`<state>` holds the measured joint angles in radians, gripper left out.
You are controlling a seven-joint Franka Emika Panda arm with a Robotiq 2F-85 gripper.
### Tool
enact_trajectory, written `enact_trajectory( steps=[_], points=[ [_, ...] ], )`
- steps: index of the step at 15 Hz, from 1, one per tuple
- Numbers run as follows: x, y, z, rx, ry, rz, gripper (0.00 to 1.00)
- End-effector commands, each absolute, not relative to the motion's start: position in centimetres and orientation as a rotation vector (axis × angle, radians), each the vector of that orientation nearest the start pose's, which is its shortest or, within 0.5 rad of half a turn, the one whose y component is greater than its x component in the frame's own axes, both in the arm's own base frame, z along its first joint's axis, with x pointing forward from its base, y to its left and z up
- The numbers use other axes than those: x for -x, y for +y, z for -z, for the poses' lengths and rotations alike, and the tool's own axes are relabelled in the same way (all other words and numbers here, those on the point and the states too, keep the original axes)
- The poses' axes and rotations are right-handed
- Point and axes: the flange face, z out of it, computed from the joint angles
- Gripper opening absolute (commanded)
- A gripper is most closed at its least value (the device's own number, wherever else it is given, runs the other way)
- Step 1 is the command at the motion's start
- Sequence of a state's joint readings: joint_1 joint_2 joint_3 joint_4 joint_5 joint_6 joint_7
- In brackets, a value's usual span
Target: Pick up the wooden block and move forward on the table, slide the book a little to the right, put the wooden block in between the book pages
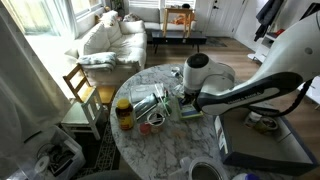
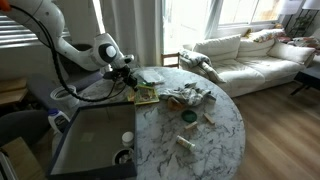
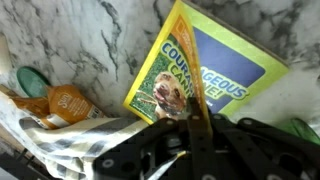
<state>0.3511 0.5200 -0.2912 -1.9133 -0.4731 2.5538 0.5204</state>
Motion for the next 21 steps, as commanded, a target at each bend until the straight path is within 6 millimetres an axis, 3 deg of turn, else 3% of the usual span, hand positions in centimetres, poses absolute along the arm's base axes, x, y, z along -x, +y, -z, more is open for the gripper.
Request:
enact_trajectory(
  steps=[1, 5, 8, 11, 18, 21],
  points=[
    [-61.5, 4.3, -24.4, 3.509, 0.263, 0.304, 0.0],
    [-59.6, 5.0, -25.0, 3.415, 0.437, 0.287, 0.0],
    [-58.0, 7.0, -25.9, 3.336, 0.352, 0.322, 0.0],
    [-56.1, 8.6, -26.2, 3.278, 0.142, 0.355, 0.0],
    [-54.0, 7.4, -25.0, 3.323, -0.138, 0.309, 0.0],
    [-54.1, 6.1, -24.2, 3.371, -0.048, 0.285, 0.0]
  ],
)
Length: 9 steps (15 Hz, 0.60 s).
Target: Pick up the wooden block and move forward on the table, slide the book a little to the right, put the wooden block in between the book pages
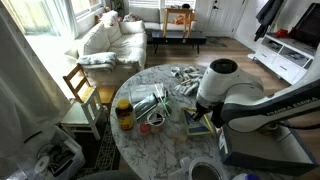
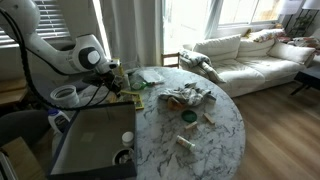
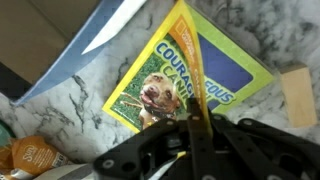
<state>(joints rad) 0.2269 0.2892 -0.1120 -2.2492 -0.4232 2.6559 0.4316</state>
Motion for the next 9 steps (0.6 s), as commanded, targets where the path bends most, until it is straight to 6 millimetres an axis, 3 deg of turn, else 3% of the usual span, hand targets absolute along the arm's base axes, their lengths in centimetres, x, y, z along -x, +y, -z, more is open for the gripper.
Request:
enact_trajectory(
  steps=[1, 8, 9],
  points=[
    [-54.0, 5.8, -24.0, 3.385, 0.003, 0.273, 0.0],
    [-53.6, 4.5, -23.7, 3.494, 0.397, 0.256, 0.0],
    [-53.6, 4.6, -23.7, 3.496, 0.429, 0.252, 0.08]
  ],
)
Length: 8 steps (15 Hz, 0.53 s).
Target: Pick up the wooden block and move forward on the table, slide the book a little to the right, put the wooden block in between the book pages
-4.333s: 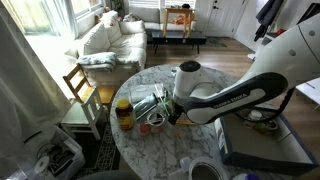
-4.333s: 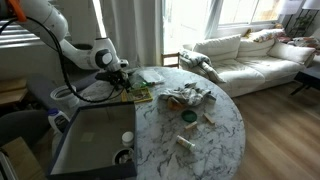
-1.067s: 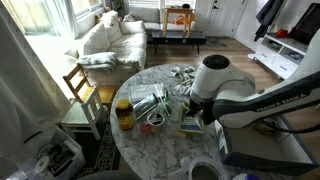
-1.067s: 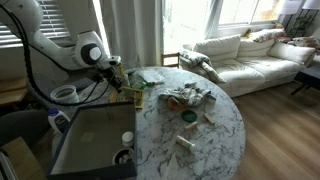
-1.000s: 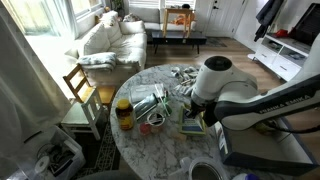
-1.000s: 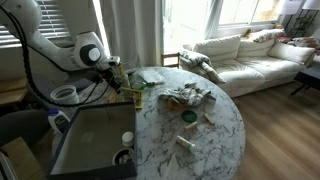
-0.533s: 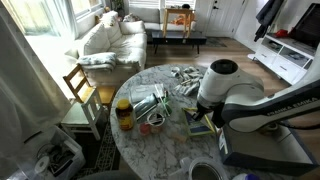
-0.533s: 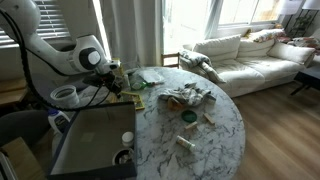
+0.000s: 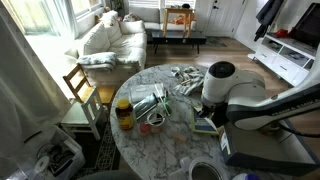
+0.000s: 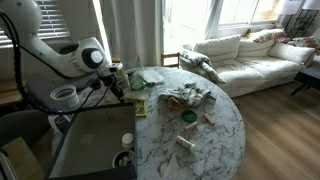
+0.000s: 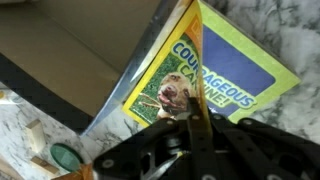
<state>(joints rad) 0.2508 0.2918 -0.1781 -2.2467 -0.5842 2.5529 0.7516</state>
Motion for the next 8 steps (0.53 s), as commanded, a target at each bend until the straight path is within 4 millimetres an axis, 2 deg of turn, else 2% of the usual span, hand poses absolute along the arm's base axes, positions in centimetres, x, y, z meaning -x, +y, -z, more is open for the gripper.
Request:
enact_trajectory(
  steps=[1, 2, 8],
  points=[
    [-53.5, 4.7, -23.7, 3.496, 0.456, 0.249, 0.16],
    [-53.5, 4.8, -23.7, 3.502, 0.475, 0.242, 0.34],
    [-54.2, 6.8, -25.7, 3.489, 0.444, 0.299, 0.78]
  ],
)
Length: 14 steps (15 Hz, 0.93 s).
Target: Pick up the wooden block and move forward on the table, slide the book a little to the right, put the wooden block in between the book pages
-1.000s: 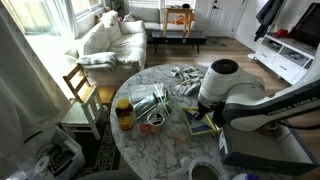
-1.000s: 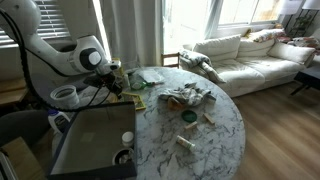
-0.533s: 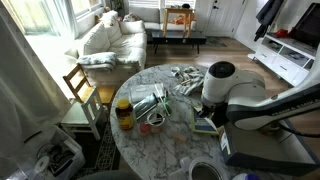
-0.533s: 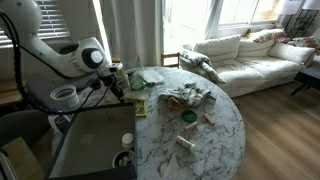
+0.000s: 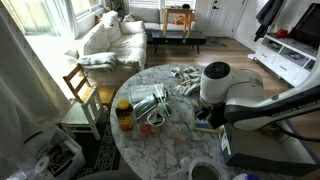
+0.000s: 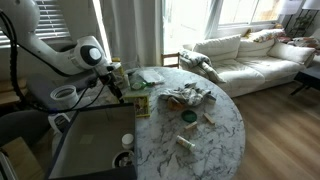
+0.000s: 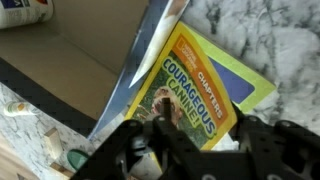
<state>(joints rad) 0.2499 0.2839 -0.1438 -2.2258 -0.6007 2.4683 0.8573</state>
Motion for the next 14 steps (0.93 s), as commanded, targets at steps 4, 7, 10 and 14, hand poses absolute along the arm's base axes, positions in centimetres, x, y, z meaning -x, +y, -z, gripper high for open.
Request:
enact_trajectory(
  steps=[4, 7, 10, 14],
  points=[
    [-55.2, 9.4, -27.5, 3.456, 0.36, 0.368, 1.0],
    [-55.6, 11.9, -27.8, 3.411, 0.236, 0.384, 1.0],
    [-55.7, 14.0, -26.7, 3.355, 0.026, 0.366, 1.0],
    [-55.9, 15.3, -24.9, 3.273, -0.251, 0.313, 1.0]
  ],
)
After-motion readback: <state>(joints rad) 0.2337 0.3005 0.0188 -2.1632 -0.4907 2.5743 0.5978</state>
